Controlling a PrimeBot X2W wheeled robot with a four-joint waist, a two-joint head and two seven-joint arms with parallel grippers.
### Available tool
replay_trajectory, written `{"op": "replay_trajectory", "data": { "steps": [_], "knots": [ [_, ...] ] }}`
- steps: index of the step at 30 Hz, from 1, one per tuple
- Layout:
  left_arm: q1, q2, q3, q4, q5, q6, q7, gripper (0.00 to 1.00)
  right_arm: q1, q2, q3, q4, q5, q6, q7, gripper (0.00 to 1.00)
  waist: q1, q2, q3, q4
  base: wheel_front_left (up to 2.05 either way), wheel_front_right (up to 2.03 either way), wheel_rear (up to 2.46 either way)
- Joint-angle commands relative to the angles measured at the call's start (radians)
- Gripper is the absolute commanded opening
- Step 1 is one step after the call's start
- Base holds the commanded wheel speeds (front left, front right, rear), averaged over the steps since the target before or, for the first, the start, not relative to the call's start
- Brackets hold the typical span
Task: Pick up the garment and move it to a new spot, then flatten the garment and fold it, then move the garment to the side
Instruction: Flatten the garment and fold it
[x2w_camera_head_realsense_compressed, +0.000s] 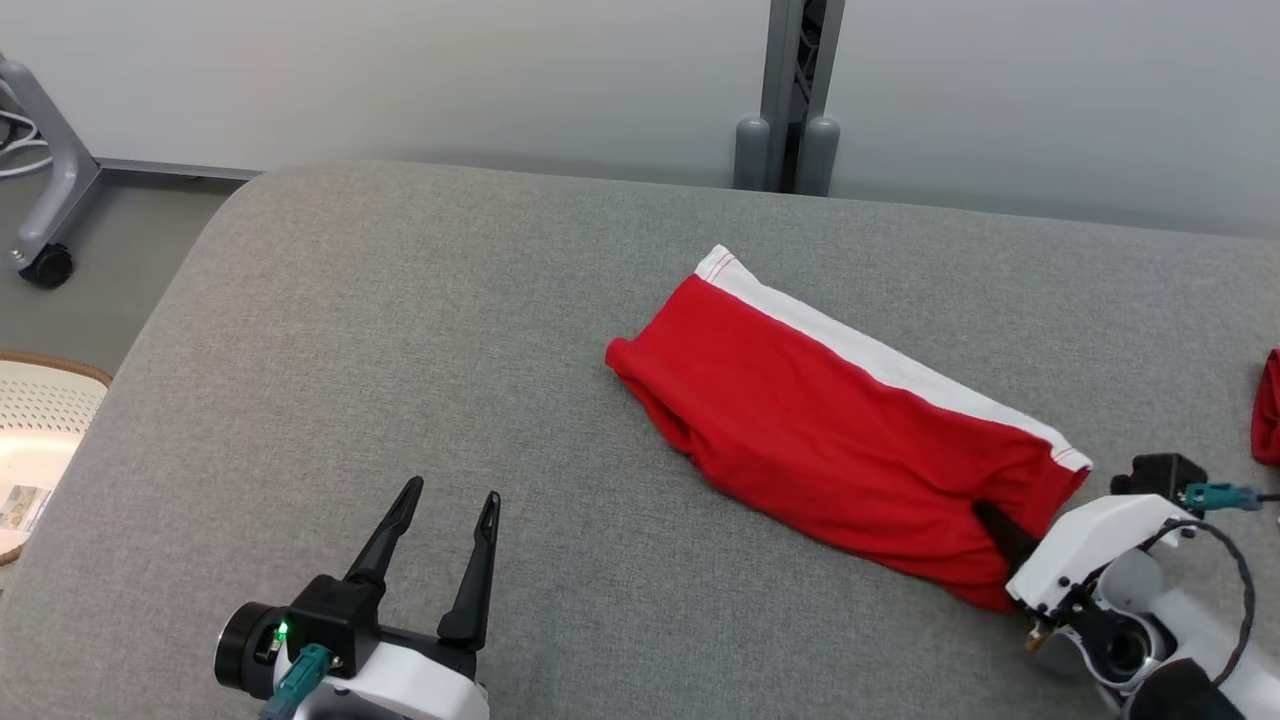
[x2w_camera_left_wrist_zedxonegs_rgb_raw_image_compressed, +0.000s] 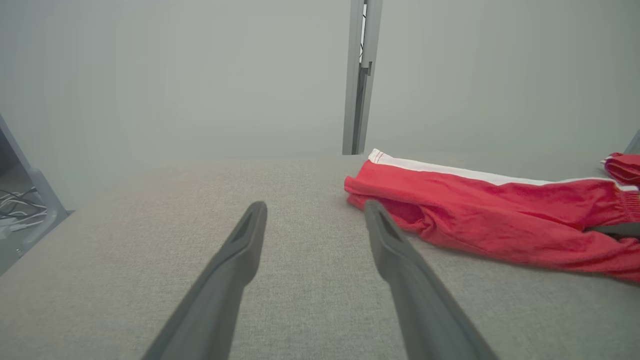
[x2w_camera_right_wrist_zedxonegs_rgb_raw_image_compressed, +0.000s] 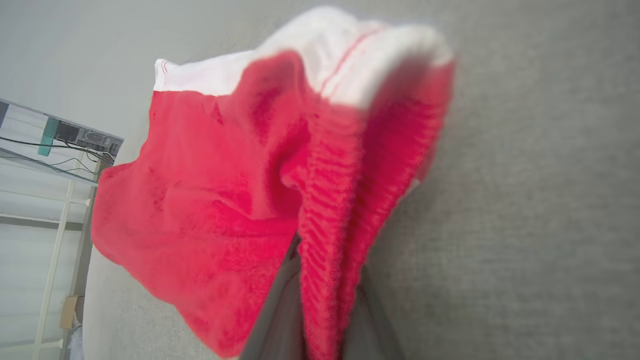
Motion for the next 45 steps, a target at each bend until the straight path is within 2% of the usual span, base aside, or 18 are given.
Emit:
{"op": "replay_trajectory", "data": {
  "steps": [1, 9, 17, 24, 30, 36, 45],
  "knots": [
    [-0.001, 0.004, -0.002, -0.002, -0.007, 0.006, -0.001, 1.0, -0.02, -0.029, 0.014, 0.008, -0.02, -0.001, 0.003, 0.0, 0.0, 0.0, 0.004, 0.002, 0.0, 0.0, 0.0],
    [-0.022, 0.004, -0.025, 0.003, -0.024, 0.012, -0.001, 1.0, -0.129, -0.155, 0.134, 0.075, -0.139, -0.001, 0.004, 0.0, 0.0, 0.0, 0.03, 0.022, 0.0, 0.0, 0.0],
    [-0.039, 0.004, -0.039, 0.004, -0.036, 0.015, -0.001, 1.0, -0.234, -0.22, 0.23, 0.172, -0.239, -0.001, -0.028, 0.0, 0.0, 0.0, 0.056, 0.058, 0.0, 0.0, 0.0],
    [-0.046, 0.004, -0.045, 0.003, -0.041, 0.013, -0.001, 1.0, -0.311, -0.247, 0.312, 0.276, -0.344, -0.001, -0.071, 0.0, 0.0, 0.0, 0.075, 0.081, 0.0, 0.0, 0.0],
    [-0.052, 0.004, -0.054, 0.003, -0.045, 0.019, -0.001, 1.0, -0.348, -0.219, 0.319, 0.329, -0.365, -0.001, -0.068, 0.0, 0.0, 0.0, 0.082, 0.091, 0.0, 0.0, 0.0],
    [-0.036, 0.004, -0.051, 0.014, -0.048, 0.025, -0.001, 1.0, -0.34, -0.15, 0.304, 0.335, -0.322, -0.001, -0.014, 0.0, 0.0, 0.0, 0.047, 0.079, 0.0, 0.0, 0.0],
    [-0.012, 0.004, -0.065, 0.021, -0.061, 0.036, -0.001, 1.0, -0.322, -0.098, 0.314, 0.272, -0.268, -0.001, 0.077, 0.0, 0.0, 0.0, -0.006, 0.06, 0.0, 0.0, 0.0]
  ]
}}
